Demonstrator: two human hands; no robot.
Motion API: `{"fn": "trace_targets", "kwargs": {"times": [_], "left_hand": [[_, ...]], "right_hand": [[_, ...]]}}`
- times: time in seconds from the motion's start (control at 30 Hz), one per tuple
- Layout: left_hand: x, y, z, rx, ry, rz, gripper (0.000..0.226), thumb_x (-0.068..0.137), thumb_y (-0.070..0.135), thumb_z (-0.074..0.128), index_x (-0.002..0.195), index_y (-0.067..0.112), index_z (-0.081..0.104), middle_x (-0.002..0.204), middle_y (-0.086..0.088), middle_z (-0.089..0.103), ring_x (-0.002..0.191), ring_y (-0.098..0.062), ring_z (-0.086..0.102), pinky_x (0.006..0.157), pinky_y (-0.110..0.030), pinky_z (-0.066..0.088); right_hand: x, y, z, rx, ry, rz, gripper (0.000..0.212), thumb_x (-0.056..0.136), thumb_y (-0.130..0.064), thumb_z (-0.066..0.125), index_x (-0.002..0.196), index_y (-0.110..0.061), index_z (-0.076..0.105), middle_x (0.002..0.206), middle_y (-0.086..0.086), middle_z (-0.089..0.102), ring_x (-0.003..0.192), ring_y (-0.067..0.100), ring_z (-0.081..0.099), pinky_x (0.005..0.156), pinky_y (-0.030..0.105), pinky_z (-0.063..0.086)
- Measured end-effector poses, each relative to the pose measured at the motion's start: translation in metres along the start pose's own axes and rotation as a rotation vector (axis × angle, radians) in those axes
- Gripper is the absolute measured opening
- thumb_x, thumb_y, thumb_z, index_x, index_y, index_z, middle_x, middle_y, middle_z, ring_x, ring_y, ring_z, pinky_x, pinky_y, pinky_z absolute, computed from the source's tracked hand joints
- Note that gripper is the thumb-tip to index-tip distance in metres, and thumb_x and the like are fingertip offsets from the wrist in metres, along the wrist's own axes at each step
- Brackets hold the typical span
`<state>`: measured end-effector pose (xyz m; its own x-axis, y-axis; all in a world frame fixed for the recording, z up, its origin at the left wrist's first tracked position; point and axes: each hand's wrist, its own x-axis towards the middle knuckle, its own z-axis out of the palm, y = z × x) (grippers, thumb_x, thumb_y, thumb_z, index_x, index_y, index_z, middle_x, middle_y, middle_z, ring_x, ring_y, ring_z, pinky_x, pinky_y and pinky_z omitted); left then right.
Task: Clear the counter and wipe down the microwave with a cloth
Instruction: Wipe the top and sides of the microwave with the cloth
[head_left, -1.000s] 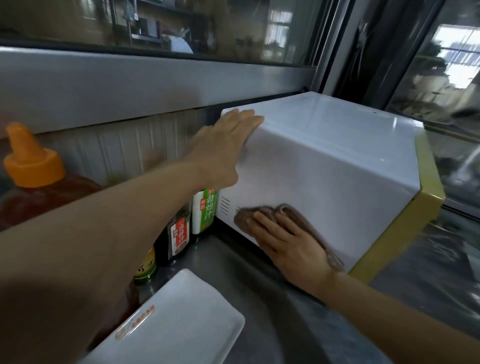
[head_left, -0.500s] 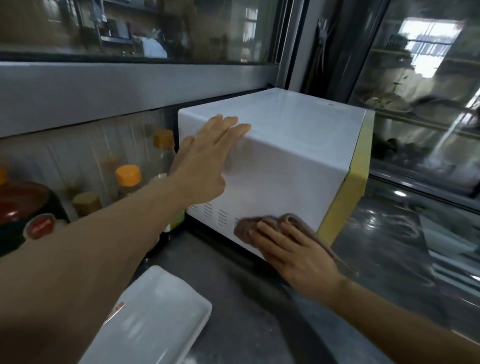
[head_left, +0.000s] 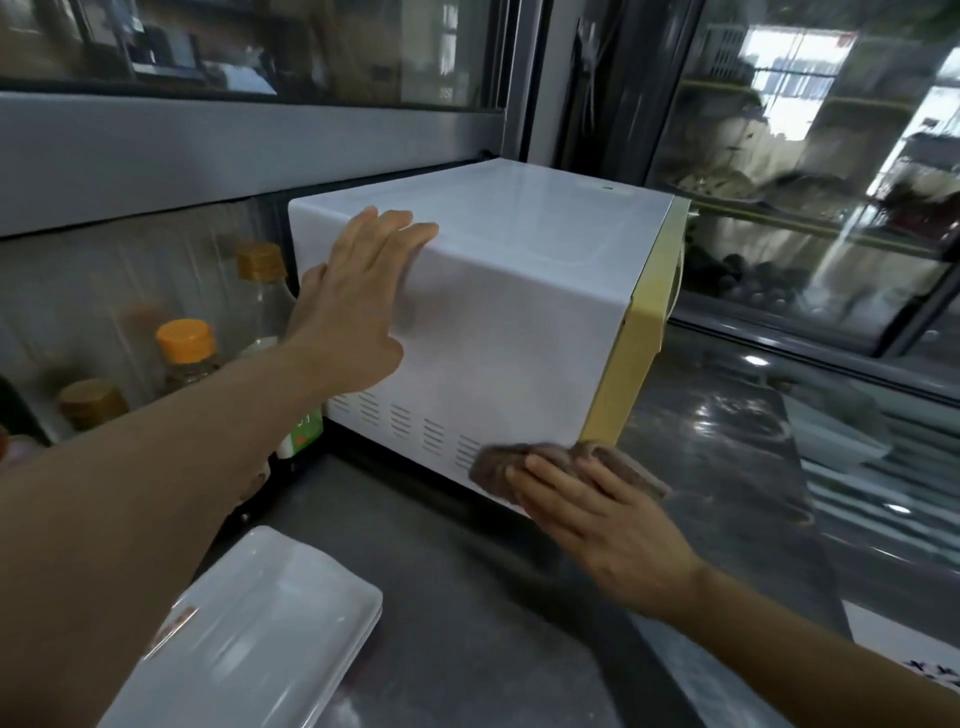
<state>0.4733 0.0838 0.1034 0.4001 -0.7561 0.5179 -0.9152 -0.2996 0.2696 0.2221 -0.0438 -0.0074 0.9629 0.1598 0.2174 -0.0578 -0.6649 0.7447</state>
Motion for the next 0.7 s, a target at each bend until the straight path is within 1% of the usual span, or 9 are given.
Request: {"fn": "trace_targets", "kwargs": {"times": [0.1,0.23,0.3,0.37,0.4,0.47,0.53,0.6,0.7], "left_hand": [[0.000,-0.003,-0.006,0.013,-0.037,0.026,0.103,0.064,-0.004,0.071,0.146,0.028,0.018,0.155,0.002,0.012,0.146,-0.021,0.001,0.105,-0.058,0.027],[-0.002,-0.004,-0.007,0.009,-0.048,0.039,0.104,0.065,-0.004,0.072,0.147,0.028,0.016,0.156,0.001,0.011,0.146,-0.022,0.001,0.106,-0.058,0.027],[-0.002,-0.004,-0.004,0.011,-0.047,0.044,0.104,0.066,-0.004,0.072,0.147,0.028,0.015,0.156,0.001,0.010,0.146,-0.023,0.000,0.106,-0.058,0.026],[-0.001,-0.005,-0.003,0.016,-0.035,0.053,0.105,0.065,-0.005,0.072,0.147,0.028,0.015,0.156,0.001,0.010,0.146,-0.023,0.001,0.107,-0.059,0.026],[-0.001,-0.006,-0.005,0.017,-0.032,0.060,0.106,0.065,-0.007,0.071,0.147,0.028,0.015,0.156,0.001,0.011,0.146,-0.023,0.001,0.107,-0.059,0.027],[0.000,-0.008,-0.009,0.021,-0.049,0.083,0.106,0.065,-0.009,0.069,0.148,0.028,0.014,0.157,0.002,0.011,0.146,-0.023,0.002,0.108,-0.058,0.027],[0.002,-0.010,-0.016,0.051,-0.091,0.104,0.107,0.066,-0.007,0.068,0.149,0.030,0.011,0.157,0.002,0.010,0.146,-0.022,0.002,0.109,-0.057,0.027],[0.004,-0.014,-0.025,0.113,-0.138,0.137,0.106,0.069,-0.003,0.068,0.149,0.031,0.007,0.158,0.003,0.008,0.146,-0.020,0.003,0.110,-0.055,0.026],[0.007,-0.026,-0.035,0.254,-0.159,0.151,0.107,0.071,0.004,0.070,0.149,0.032,0.002,0.159,0.003,0.006,0.146,-0.019,0.005,0.111,-0.053,0.023]], "right_hand": [[-0.003,0.004,-0.009,0.008,-0.010,0.025,0.051,0.087,-0.017,0.033,0.133,-0.015,0.054,0.147,0.002,0.040,0.137,0.021,0.034,0.114,0.041,0.010],[0.016,0.053,-0.027,0.019,0.258,0.272,0.048,0.100,-0.011,0.019,0.143,-0.015,0.038,0.154,0.004,0.029,0.142,0.022,0.025,0.115,0.043,0.011],[0.024,0.057,-0.026,-0.001,0.331,0.387,0.048,0.099,-0.011,0.024,0.145,-0.015,0.036,0.155,0.003,0.025,0.144,0.022,0.021,0.116,0.045,0.011],[0.025,0.037,-0.014,-0.026,0.301,0.388,0.051,0.094,-0.008,0.029,0.144,-0.014,0.036,0.156,0.003,0.021,0.146,0.023,0.013,0.117,0.045,0.006],[0.023,0.022,-0.006,-0.031,0.235,0.314,0.054,0.090,-0.010,0.032,0.143,-0.013,0.038,0.156,0.004,0.020,0.146,0.024,0.012,0.117,0.045,0.005],[0.018,-0.005,0.003,-0.021,0.062,0.110,0.055,0.084,-0.015,0.033,0.137,-0.011,0.048,0.152,0.005,0.029,0.142,0.025,0.023,0.116,0.045,0.012],[0.018,-0.015,0.000,-0.018,-0.067,0.001,0.056,0.082,-0.018,0.030,0.133,-0.013,0.054,0.148,0.005,0.038,0.137,0.025,0.035,0.115,0.046,0.021],[0.019,-0.004,-0.009,0.005,-0.076,0.005,0.057,0.081,-0.019,0.030,0.133,-0.012,0.053,0.148,0.005,0.038,0.137,0.025,0.036,0.117,0.046,0.019],[0.018,0.027,-0.021,0.028,0.047,0.156,0.059,0.083,-0.015,0.031,0.141,-0.010,0.042,0.153,0.007,0.029,0.143,0.025,0.022,0.118,0.043,0.007]]}}
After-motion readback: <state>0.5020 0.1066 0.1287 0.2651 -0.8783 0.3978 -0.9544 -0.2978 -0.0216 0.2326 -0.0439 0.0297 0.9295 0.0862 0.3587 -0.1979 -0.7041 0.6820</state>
